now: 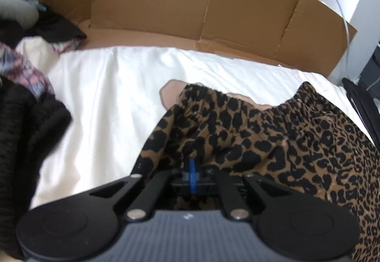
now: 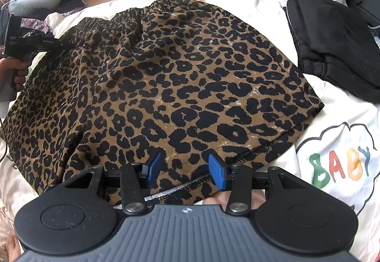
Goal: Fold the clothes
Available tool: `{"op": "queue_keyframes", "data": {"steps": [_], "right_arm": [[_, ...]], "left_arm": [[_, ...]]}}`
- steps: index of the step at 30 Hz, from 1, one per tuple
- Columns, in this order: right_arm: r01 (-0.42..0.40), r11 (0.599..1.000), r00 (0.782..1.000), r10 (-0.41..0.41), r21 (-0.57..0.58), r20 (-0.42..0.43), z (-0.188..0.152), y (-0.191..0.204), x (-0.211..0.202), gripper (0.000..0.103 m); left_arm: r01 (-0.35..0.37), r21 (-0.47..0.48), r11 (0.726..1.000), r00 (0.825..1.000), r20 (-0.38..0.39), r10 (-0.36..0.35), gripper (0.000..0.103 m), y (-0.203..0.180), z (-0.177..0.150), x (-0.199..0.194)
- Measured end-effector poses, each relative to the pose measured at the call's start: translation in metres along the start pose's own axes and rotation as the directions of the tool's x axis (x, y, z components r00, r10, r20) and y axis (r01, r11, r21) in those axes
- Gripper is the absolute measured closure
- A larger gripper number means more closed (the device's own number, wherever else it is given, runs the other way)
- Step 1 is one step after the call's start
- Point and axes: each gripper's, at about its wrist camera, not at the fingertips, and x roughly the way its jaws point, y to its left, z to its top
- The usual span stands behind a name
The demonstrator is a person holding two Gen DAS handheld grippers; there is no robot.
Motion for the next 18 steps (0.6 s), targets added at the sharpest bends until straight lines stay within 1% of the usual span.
{"op": "queue_keyframes", "data": {"steps": [2,5,7,11,18], "right_arm": [[-0.004,1.000,1.000,0.004,-0.007,0.001,-0.001,0.001,-0.001,0.052],[-0.011,1.000,1.000,0.011,-0.021,0.005,-0.002,0.004,-0.004,0.052],[-0.017,0.999,1.000,0.017,-0.030,0.012,-0.003,0.006,-0.009,0.052],[-0.036,0.997,0.999,0.038,-0.064,0.022,-0.005,0.015,-0.019,0.052],[-0.108,0.977,0.993,0.113,-0.182,0.015,-0.012,0.045,-0.033,0.052]], "left_arm": [[-0.005,0.005,1.000,1.000,0.010,0.004,0.098,0.002,0.001,-0.013],[-0.003,-0.014,1.000,1.000,0.026,0.004,0.098,0.012,0.001,-0.037],[-0.007,-0.031,1.000,1.000,0.029,0.008,0.095,0.022,-0.002,-0.050],[-0.036,-0.083,0.996,0.999,0.013,0.037,0.095,0.043,-0.022,-0.079],[-0.090,-0.157,0.983,0.996,-0.044,0.084,0.095,0.068,-0.076,-0.123]]}}
